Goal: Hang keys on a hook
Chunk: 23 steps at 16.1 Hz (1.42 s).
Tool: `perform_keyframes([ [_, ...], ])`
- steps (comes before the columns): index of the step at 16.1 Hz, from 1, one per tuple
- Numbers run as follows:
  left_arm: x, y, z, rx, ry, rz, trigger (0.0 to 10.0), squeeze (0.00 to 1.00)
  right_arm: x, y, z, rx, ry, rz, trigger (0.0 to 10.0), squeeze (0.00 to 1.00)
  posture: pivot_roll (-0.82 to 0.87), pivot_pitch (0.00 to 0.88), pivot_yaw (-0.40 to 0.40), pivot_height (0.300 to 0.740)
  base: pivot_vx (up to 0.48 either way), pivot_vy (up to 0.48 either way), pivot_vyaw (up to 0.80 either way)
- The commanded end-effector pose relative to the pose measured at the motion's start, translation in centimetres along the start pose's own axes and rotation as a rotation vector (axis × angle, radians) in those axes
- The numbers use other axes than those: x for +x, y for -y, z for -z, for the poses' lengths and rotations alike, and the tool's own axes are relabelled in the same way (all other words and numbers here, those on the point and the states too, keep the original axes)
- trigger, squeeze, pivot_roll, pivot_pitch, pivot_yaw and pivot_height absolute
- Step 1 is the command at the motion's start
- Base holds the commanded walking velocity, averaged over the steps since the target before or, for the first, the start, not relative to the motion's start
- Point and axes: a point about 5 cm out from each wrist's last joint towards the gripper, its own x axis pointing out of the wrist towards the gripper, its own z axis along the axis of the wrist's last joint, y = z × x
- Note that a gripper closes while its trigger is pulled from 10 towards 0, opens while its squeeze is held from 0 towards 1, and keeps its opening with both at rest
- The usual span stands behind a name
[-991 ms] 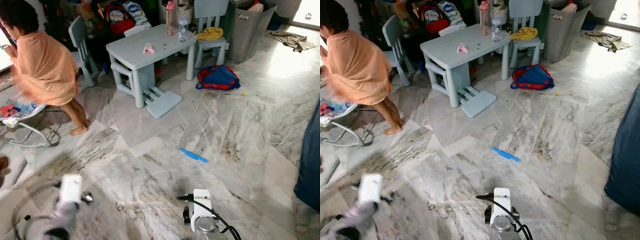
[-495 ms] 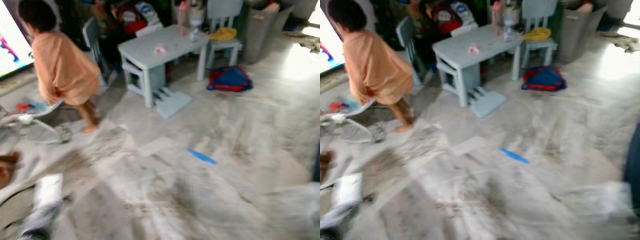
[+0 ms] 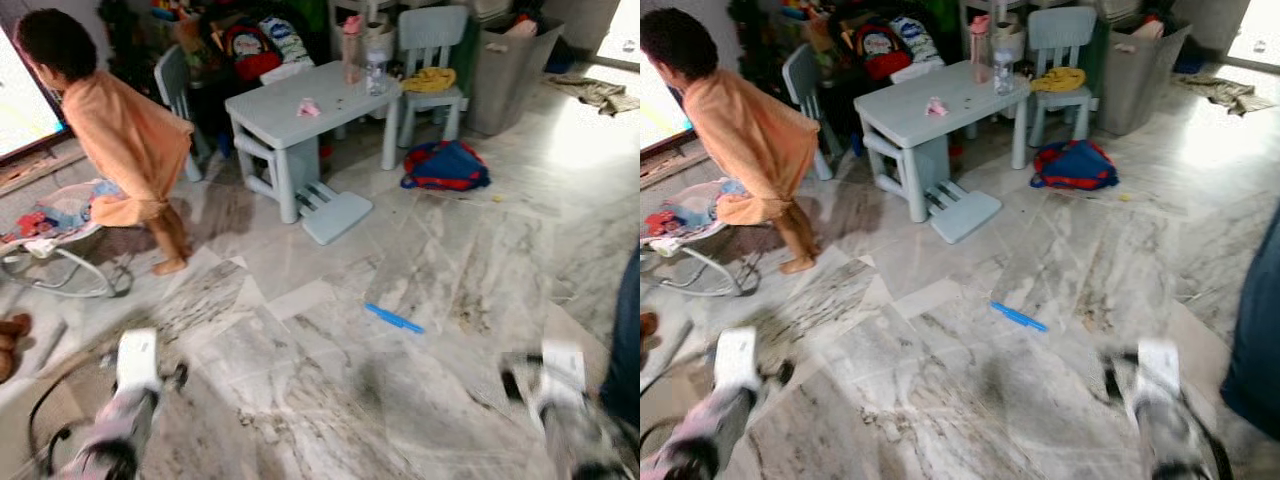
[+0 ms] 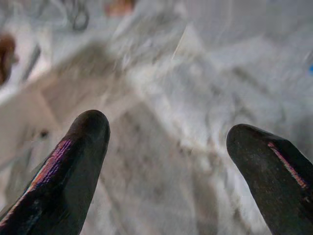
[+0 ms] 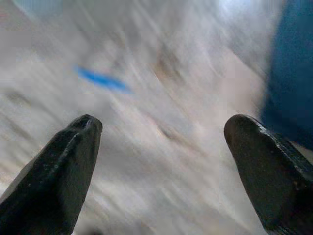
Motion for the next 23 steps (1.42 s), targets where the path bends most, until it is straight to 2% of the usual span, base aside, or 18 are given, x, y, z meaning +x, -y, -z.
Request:
perform_keyframes([
  [1, 0.3, -0.1, -2.5, 0.026, 0.095, -0.001, 10.0, 0.00, 0.4, -0.5, -1.7, 0.023, 0.074, -0.034, 10.0, 0.00, -0.16, 0.000, 0.119, 0.740, 0.000, 0.000, 0.00],
  [2, 0.5, 0.3, -4.5, 0.013, 0.162, 0.015, 10.0, 0.00, 0.9, -1.2, -3.2, 0.040, 0.117, -0.064, 10.0, 0.00, -0.16, 0.000, 0.126, 0.740, 0.000, 0.000, 0.00],
  [3, 0.7, 1.2, -7.1, 0.036, 0.255, 0.037, 10.0, 0.00, 1.4, -2.6, -5.4, 0.051, 0.177, -0.124, 10.0, 0.00, -0.16, 0.000, 0.128, 0.740, 0.000, 0.000, 0.00],
  [4, 0.7, 1.5, -7.9, 0.042, 0.282, 0.045, 10.0, 0.00, 1.5, -3.0, -6.0, 0.047, 0.194, -0.141, 10.0, 0.00, -0.16, 0.000, 0.129, 0.740, 0.000, 0.000, 0.00],
  [6, 0.5, 3.7, -12.1, 0.040, 0.418, 0.116, 10.0, 0.00, 1.9, -6.6, -11.4, -0.002, 0.363, -0.253, 10.0, 0.00, -0.16, 0.000, 0.136, 0.740, 0.000, 0.000, 0.00],
  [7, 0.3, 4.6, -13.3, 0.059, 0.466, 0.143, 10.0, 0.00, 1.8, -7.6, -13.2, -0.028, 0.429, -0.276, 10.0, 0.00, -0.16, 0.000, 0.136, 0.740, 0.000, 0.000, 0.00],
  [8, -0.1, 5.2, -14.8, 0.127, 0.541, 0.134, 10.0, 0.00, 1.5, -8.5, -14.8, -0.051, 0.494, -0.300, 10.0, 0.00, -0.15, 0.000, 0.134, 0.740, 0.000, 0.000, 0.00],
  [9, -0.4, 5.6, -15.6, 0.156, 0.590, 0.131, 10.0, 0.00, 1.3, -9.1, -15.7, -0.057, 0.529, -0.330, 10.0, 0.00, -0.14, 0.000, 0.131, 0.740, 0.000, 0.000, 0.00],
  [10, -1.0, 6.2, -16.9, 0.128, 0.664, 0.197, 10.0, 0.00, 0.7, -10.0, -16.8, -0.105, 0.591, -0.372, 10.0, 0.00, -0.13, 0.000, 0.124, 0.740, 0.000, 0.000, 0.00],
  [11, -1.6, 6.5, -17.4, 0.132, 0.712, 0.248, 10.0, 0.00, 0.1, -10.5, -16.9, -0.140, 0.623, -0.431, 10.0, 0.00, -0.12, 0.000, 0.113, 0.740, 0.000, 0.000, 0.00],
  [12, -1.7, 6.5, -17.3, 0.137, 0.722, 0.266, 10.0, 0.00, -0.2, -10.7, -16.8, -0.140, 0.628, -0.467, 10.0, 0.00, -0.12, 0.000, 0.106, 0.740, 0.000, 0.000, 0.00],
  [14, -2.7, 5.6, -15.6, 0.136, 0.744, 0.288, 10.0, 0.00, -1.8, -10.5, -14.9, -0.144, 0.627, -0.502, 10.0, 0.00, -0.10, 0.000, 0.088, 0.740, 0.000, 0.000, 0.00],
  [17, -5.1, 5.1, -12.2, 0.132, 0.787, 0.289, 10.0, 0.00, -3.7, -9.9, -12.5, -0.031, 0.579, -0.454, 10.0, 0.00, -0.10, 0.000, 0.087, 0.740, 0.000, 0.000, 0.00],
  [18, -5.7, 5.2, -11.2, 0.164, 0.799, 0.289, 10.0, 0.00, -4.4, -9.7, -12.0, -0.016, 0.578, -0.443, 10.0, 0.00, -0.11, 0.000, 0.089, 0.740, 0.000, 0.000, 0.00],
  [20, -6.7, 4.5, -9.0, 0.175, 0.779, 0.233, 10.0, 0.00, -5.5, -8.8, -11.0, 0.032, 0.546, -0.359, 10.0, 0.00, -0.12, 0.000, 0.096, 0.740, 0.000, 0.000, 0.00],
  [21, -7.3, 4.4, -8.8, 0.172, 0.774, 0.230, 10.0, 0.00, -6.4, -8.4, -10.9, 0.047, 0.545, -0.351, 10.0, 0.00, -0.12, 0.000, 0.095, 0.740, 0.000, 0.000, 0.00],
  [23, -8.2, 4.7, -8.6, 0.172, 0.764, 0.254, 10.0, 0.00, -7.7, -8.0, -10.3, 0.007, 0.505, -0.356, 10.0, 0.00, -0.13, 0.000, 0.088, 0.740, 0.000, 0.000, 0.00],
])
